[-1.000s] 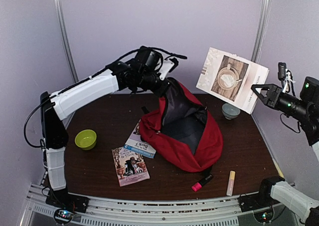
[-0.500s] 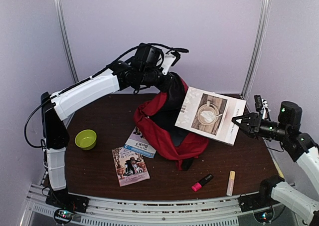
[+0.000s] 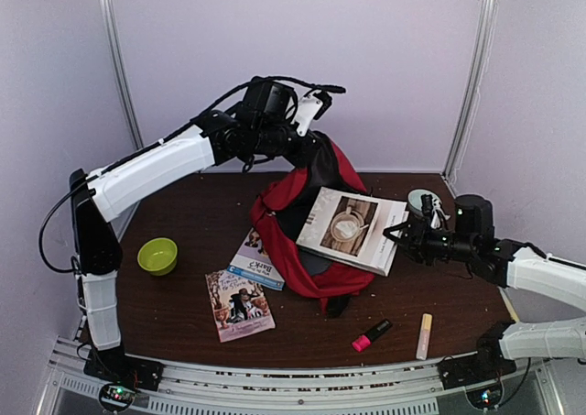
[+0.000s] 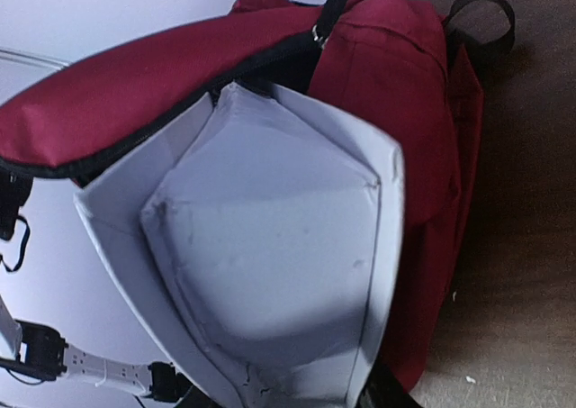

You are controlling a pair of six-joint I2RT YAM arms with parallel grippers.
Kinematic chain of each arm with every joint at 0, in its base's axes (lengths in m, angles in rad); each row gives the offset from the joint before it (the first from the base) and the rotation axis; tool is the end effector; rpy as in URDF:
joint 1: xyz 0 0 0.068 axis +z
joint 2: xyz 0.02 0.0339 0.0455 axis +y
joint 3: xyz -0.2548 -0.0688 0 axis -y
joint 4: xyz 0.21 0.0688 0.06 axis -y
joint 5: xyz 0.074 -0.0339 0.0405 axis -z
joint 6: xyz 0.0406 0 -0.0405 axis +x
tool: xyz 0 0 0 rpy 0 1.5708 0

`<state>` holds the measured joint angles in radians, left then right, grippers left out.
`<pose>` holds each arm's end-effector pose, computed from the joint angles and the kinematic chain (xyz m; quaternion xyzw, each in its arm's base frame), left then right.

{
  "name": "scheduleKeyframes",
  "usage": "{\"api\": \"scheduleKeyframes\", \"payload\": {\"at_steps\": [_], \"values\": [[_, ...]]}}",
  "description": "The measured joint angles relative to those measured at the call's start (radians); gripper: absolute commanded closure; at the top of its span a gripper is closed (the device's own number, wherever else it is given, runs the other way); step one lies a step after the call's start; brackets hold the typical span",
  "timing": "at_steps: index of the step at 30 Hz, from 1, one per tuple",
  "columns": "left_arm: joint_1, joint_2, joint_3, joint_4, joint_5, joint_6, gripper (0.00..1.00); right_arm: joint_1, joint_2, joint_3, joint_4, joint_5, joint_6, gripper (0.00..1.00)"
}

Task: Pack the student bag
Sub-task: Place the book in the largest pocket of the bag.

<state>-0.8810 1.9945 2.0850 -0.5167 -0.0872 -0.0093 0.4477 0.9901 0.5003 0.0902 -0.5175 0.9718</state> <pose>0.2781 -0.3315 0.3772 0.3332 0.7713 -0.1999 0.5041 0.1666 0.1023 0.2382 0.0721 0.8148 0.5099 0.2663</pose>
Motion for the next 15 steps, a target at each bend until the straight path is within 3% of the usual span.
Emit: {"api": "scheduleKeyframes", "payload": {"at_steps": [6,15], "values": [[-0.047,-0.048,-0.034,0.000,0.054,0.048,1.00,0.013,0.224,0.061,0.228,0.159,0.124,0.80],[-0.100,-0.053,-0.027,0.024,0.135,0.103,1.00,0.122,0.491,0.332,0.309,0.422,0.240,0.59]]}}
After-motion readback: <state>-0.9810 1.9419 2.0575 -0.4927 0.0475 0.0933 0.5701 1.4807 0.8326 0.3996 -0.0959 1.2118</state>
